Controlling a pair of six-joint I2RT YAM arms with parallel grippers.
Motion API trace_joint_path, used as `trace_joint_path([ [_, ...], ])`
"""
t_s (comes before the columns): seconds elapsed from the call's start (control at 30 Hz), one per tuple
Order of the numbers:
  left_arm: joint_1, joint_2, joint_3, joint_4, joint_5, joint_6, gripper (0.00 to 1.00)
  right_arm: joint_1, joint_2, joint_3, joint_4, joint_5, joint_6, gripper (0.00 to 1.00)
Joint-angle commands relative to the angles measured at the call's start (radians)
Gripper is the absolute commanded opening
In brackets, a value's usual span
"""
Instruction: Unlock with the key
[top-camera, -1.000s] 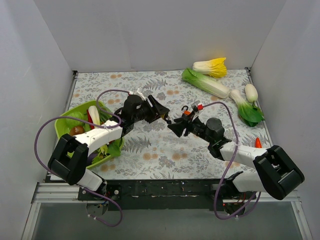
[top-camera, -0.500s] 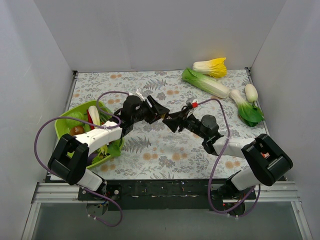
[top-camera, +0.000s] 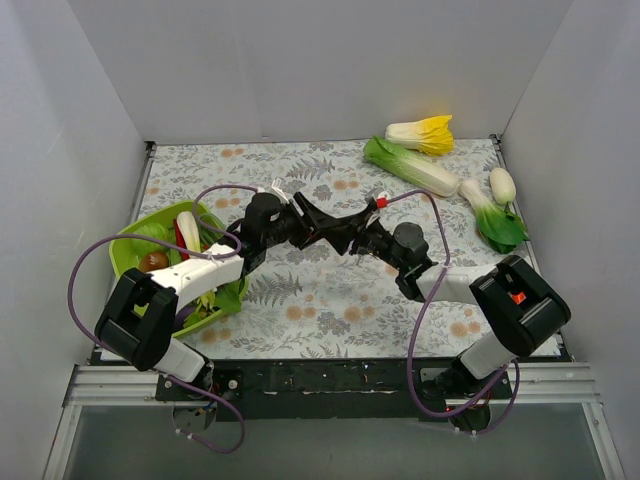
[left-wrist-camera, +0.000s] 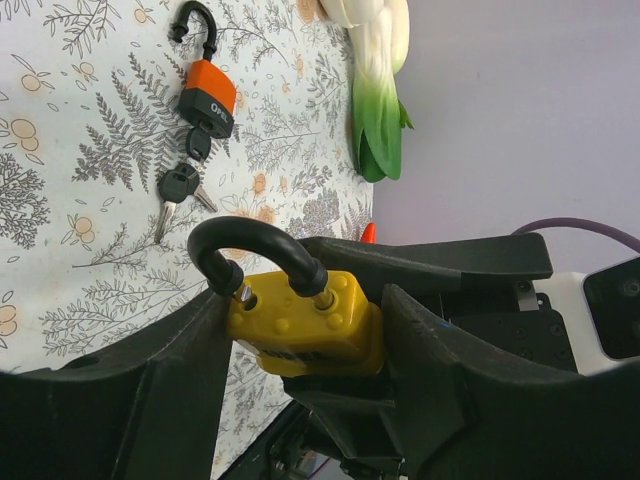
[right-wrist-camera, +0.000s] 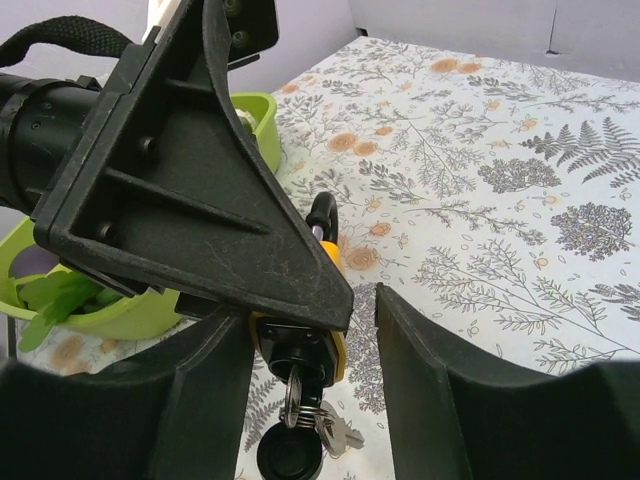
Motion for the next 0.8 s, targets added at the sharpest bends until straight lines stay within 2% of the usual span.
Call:
trace_joint_path([
  [0.0,-0.005,-0.072,0.0,0.062,0.02,-0.01,0.0,0.005,0.015,0.034,0.068,0.013,-0.008,0.55],
  [0.07,-0.005,-0.068,0.006,0.062,0.025,-0.012,0.0,0.005,0.015,0.028,0.095,0.015,0.002,0.53],
  [0.17,-0.005,-0.066,-0.002,0.08,0.028,-0.021,0.0,0.005,0.029,0.043,0.089,-0.002,0.021,0.31],
  [0.2,-0.005,-0.068,-0.003,0.088,0.031,-0.021,0.0,0.005,0.04,0.056,0.089,-0.01,0.025,0.19],
  [0.27,-0.005,-0.072,-0.014,0.108,0.04,-0.016,0.0,0.005,0.044,0.059,0.092,-0.016,0.048,0.08],
  [0.3,-0.005,-0.077,-0.019,0.117,0.042,-0.013,0.12,0.005,0.044,0.053,0.102,-0.013,0.052,0.01],
  [0.33,-0.005,-0.083,-0.025,0.138,0.042,-0.012,0.18,0.005,0.041,0.047,0.102,-0.008,0.061,0.01],
  [0.4,-0.005,-0.106,-0.04,0.154,0.037,0.005,0.23,0.003,0.023,0.036,0.105,-0.002,0.064,0.01],
  [0.47,-0.005,-0.124,-0.04,0.151,0.024,0.022,0.37,0.005,0.006,0.014,0.105,0.008,0.077,0.01],
  [0.5,-0.003,-0.129,-0.04,0.149,0.022,0.039,0.46,0.005,-0.014,0.008,0.105,0.013,0.084,0.01],
  [0.53,-0.005,-0.133,-0.04,0.147,0.022,0.047,0.7,0.005,-0.023,-0.009,0.105,0.019,0.09,0.01],
  [0.63,0.0,-0.16,-0.042,0.132,0.014,0.086,0.98,0.002,-0.067,-0.032,0.105,0.033,0.127,0.01],
  [0.77,0.009,-0.225,-0.059,0.086,-0.027,0.149,0.98,-0.026,-0.141,-0.079,0.106,0.025,0.182,0.01],
])
